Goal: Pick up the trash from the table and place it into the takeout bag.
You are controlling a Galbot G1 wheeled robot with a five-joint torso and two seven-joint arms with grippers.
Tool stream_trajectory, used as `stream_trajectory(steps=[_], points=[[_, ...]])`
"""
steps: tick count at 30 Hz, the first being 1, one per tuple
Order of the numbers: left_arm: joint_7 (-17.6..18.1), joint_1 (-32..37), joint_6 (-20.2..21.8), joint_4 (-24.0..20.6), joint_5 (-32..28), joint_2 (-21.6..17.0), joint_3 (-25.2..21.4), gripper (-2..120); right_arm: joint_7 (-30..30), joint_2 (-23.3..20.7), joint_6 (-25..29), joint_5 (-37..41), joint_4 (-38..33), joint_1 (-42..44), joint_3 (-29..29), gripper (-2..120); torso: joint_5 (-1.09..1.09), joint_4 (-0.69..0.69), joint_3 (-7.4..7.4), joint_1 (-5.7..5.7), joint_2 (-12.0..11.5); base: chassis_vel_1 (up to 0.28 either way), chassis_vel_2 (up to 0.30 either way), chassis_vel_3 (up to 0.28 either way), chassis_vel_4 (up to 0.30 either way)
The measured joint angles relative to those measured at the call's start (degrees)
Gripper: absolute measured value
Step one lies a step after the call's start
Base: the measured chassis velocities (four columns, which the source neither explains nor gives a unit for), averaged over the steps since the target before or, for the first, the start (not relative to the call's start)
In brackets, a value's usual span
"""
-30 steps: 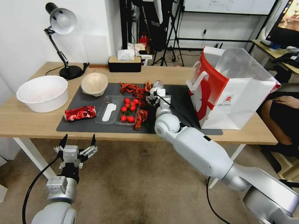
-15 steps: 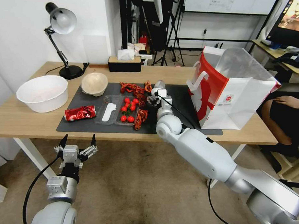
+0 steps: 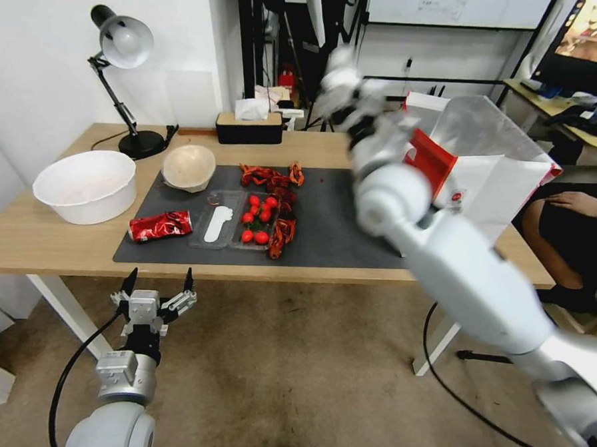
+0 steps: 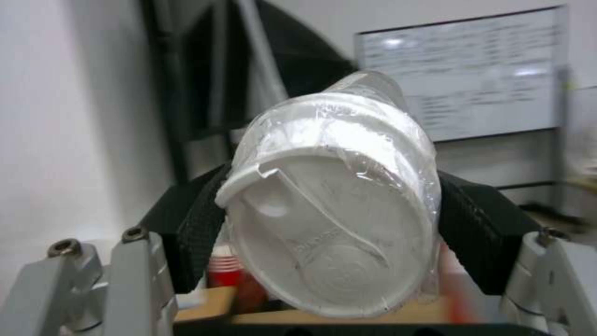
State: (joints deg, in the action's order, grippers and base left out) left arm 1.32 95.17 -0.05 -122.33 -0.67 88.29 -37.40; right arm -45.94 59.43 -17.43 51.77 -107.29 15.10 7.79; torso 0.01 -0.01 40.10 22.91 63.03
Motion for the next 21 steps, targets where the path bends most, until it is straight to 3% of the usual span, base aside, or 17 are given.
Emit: stream_trajectory(steps=[8,9,15,18,21], points=[[-0.02,0.02,0.0,-0.11,0.24,0.16,0.31,100,-5.89,-5.87,-4.99,0.01,-1.27,5.48,-7.02,72,0.01,-0.01,0.0,0.01,0.0,0.0,0.0,0.0,0.0],[-0.03,0.04,-0.04,-0.12,0.41,0.18,0.46,100,-6.98,-7.07,-6.5,0.8,-2.41,9.29,-9.64,72,0.02,-0.01,0.01,0.0,0.0,0.0,0.0,0.0,0.0],[-0.07,0.08,-0.06,-0.23,0.81,0.17,0.83,100,-7.5,-7.93,-7.56,2.11,-4.16,14.01,-12.11,72,0.01,0.01,0.0,0.0,0.0,0.0,0.0,0.0,0.0],[-0.09,0.2,-0.06,-0.39,1.1,0.25,1.05,100,-7.73,-7.93,-7.64,2.57,-4.68,14.46,-12.58,78,-0.03,0.01,0.0,0.0,0.0,0.0,0.0,0.0,0.0],[-0.11,0.48,-0.08,-0.6,1.27,0.27,1.1,100,-7.81,-8.02,-7.71,2.93,-5.0,14.62,-12.88,92,-0.02,0.02,0.0,0.0,0.0,0.0,0.0,0.0,0.0]])
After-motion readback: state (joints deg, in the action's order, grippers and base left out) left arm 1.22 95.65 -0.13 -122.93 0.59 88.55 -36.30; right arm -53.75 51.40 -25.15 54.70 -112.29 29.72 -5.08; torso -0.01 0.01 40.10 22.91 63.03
